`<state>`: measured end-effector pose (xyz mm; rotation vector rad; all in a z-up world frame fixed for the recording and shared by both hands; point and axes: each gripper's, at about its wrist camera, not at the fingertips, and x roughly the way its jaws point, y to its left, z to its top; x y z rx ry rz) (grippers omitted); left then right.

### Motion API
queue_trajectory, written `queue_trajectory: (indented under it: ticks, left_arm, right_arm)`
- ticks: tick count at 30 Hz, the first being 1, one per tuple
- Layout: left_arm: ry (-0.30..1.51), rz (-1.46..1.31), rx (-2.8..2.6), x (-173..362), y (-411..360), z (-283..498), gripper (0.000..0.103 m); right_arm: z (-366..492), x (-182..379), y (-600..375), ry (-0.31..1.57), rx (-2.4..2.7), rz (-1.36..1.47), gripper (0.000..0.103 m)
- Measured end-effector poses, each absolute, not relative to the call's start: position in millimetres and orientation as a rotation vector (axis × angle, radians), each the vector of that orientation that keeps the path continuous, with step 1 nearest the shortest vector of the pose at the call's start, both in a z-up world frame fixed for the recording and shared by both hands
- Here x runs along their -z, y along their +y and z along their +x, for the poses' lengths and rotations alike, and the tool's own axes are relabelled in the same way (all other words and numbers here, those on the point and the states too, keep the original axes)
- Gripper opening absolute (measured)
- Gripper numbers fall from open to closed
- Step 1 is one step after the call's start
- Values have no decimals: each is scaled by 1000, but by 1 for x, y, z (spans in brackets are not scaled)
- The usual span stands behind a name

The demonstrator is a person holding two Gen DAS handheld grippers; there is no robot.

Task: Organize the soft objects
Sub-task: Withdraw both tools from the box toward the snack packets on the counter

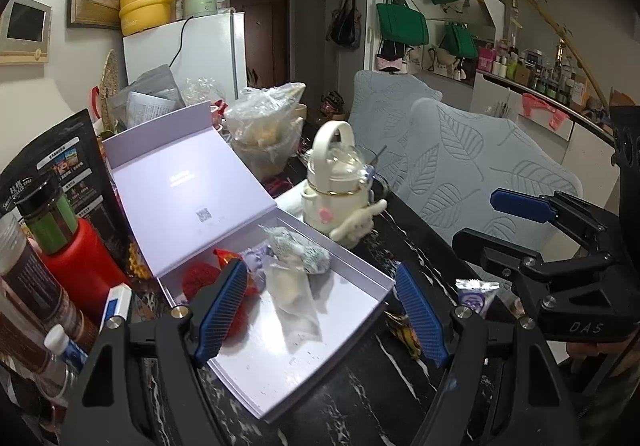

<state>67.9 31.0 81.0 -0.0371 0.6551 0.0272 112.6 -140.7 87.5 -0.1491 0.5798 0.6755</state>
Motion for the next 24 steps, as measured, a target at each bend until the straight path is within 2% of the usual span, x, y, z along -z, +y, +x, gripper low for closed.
queue_trajectory:
  ticks: [10,24]
  left_arm:
    - [706,-53,10,-55,-2,54,77]
    - [803,-91,53,-1,-27,52,77]
  right_arm:
    - [91,-61,-182,644,-567,-141,81]
    - [90,4,-220,822,-433,-97,83]
